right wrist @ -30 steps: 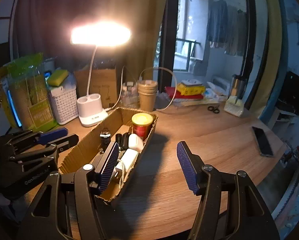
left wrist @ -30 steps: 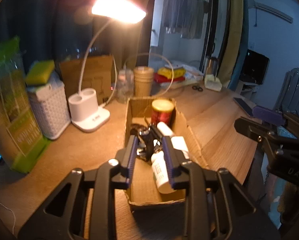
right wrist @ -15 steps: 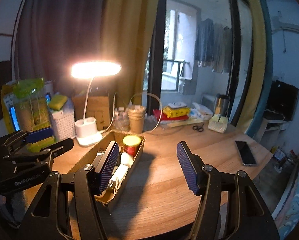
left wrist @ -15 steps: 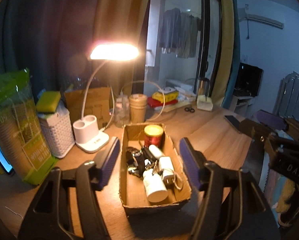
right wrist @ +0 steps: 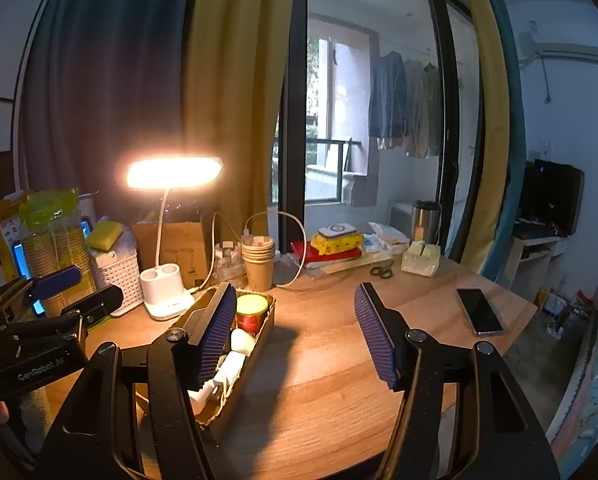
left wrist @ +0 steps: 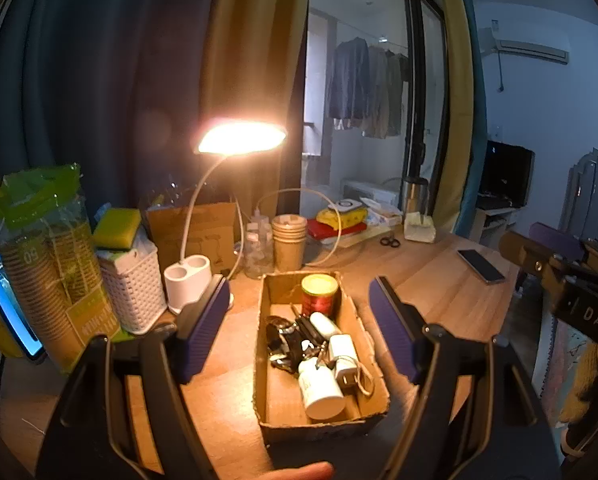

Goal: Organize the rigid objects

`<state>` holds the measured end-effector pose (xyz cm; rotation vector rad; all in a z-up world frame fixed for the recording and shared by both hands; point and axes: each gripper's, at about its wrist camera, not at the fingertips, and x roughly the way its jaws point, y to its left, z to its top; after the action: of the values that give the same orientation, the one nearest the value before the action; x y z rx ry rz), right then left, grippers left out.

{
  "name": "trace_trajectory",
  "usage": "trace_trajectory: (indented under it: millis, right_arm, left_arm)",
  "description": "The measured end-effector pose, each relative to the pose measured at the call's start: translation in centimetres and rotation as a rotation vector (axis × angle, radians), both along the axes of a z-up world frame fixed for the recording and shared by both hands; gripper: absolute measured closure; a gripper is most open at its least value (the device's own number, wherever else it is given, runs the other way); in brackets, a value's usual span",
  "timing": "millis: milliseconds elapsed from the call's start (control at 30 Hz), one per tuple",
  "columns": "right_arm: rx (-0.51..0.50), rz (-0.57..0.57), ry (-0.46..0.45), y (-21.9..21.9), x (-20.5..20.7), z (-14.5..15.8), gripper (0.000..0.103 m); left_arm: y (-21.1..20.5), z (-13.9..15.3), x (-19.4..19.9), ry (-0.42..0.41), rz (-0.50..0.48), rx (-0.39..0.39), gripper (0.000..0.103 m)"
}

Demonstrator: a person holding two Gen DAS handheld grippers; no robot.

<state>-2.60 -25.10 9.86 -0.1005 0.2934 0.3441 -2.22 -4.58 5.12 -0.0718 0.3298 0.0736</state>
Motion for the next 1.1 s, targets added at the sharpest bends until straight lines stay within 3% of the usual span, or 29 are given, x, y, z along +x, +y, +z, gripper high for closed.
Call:
trace_trajectory:
  millis: [167, 267, 1100]
  right_arm:
    - [0.003, -0.001, -0.001, -0.1, 0.0, 0.0, 0.038]
    - [0.001, 0.003, 0.007, -0.1, 0.0, -0.1, 0.038]
    - [-0.001, 0.011, 0.029, 0.1, 0.9, -0.8, 0.038]
  left_arm:
    - [0.1, 0.1, -0.1, -0.015, 0.013, 0.006, 0.029]
    - [-0.1, 0.0, -0.1, -0.019, 0.021, 0.014, 0.010]
    - [-0.4, 0.0, -0.6, -0.048, 0.014, 0.028, 0.010]
